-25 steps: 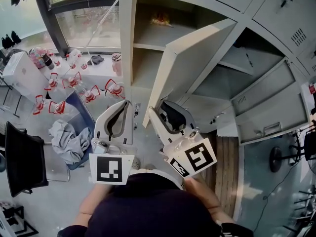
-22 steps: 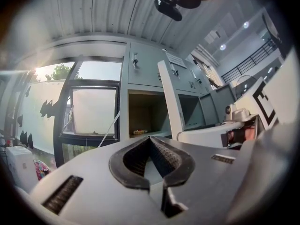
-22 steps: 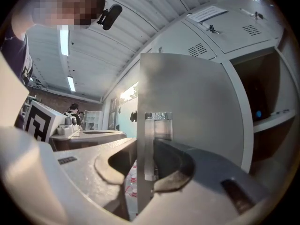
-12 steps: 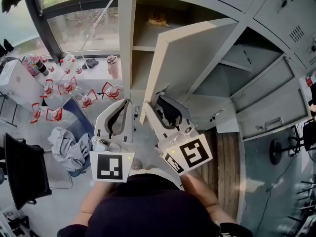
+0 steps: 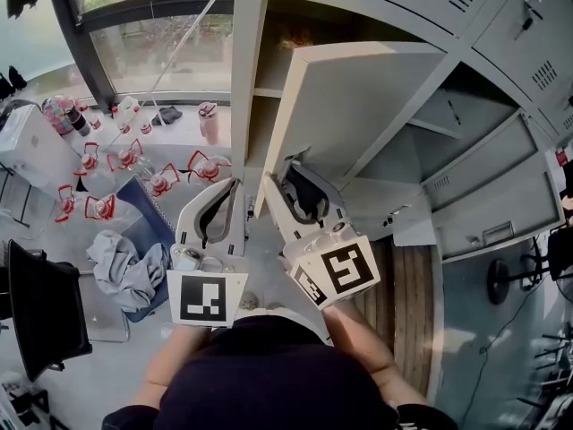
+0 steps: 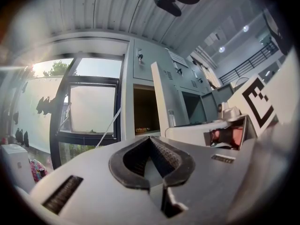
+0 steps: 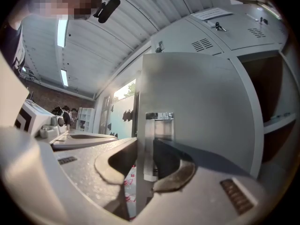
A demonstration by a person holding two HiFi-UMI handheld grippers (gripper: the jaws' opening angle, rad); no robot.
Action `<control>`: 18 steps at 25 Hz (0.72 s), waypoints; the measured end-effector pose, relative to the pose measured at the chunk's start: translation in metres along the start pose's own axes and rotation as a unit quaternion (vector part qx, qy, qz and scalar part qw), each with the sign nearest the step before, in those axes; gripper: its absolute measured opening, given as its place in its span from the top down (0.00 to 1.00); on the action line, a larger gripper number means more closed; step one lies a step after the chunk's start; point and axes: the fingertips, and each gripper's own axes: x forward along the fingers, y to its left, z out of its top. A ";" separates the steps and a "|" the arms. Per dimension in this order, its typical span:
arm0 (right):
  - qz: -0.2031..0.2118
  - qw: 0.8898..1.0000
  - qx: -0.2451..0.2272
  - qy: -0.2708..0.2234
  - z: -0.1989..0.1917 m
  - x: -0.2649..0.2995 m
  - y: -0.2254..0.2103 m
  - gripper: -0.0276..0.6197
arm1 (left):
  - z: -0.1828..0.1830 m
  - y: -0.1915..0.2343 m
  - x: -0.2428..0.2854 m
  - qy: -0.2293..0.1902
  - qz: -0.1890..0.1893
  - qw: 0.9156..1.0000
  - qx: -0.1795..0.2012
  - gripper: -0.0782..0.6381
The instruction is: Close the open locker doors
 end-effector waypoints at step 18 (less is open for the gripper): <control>-0.012 1.000 -0.018 0.004 -0.001 0.046 -0.013 0.80 | -0.016 0.021 0.025 0.015 -0.003 1.000 -0.008 0.89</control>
